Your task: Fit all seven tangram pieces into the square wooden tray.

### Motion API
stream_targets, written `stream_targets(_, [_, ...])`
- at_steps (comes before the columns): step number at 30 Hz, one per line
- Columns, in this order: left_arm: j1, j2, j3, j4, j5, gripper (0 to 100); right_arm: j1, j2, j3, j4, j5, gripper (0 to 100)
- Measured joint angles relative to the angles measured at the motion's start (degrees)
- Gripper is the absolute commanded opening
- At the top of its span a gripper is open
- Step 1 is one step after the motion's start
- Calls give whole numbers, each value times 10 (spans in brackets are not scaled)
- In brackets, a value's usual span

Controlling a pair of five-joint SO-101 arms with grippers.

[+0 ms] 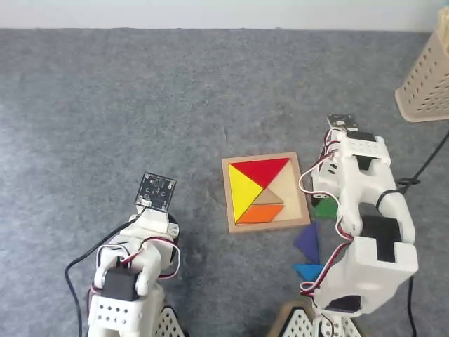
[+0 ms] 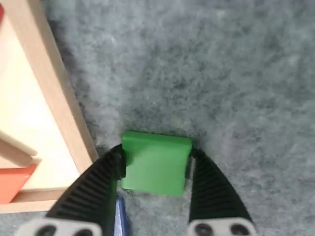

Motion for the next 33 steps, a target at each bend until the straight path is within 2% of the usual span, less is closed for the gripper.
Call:
stream_targets(5, [0,0,0,0,0,12,-20,-52,-42,37,12,7])
stream_targets(11, [0,0,0,0,0,12,-122,-70,-139,75,87,7])
stream_targets(16, [0,0,0,0,0,12,-198,-4,-193,77,178,7])
stream_targets(23, [0,0,0,0,0,12,-205,91,-224,78,319,7])
stream_targets(33, [0,0,0,0,0,12,-208,96,-225,78,398,11])
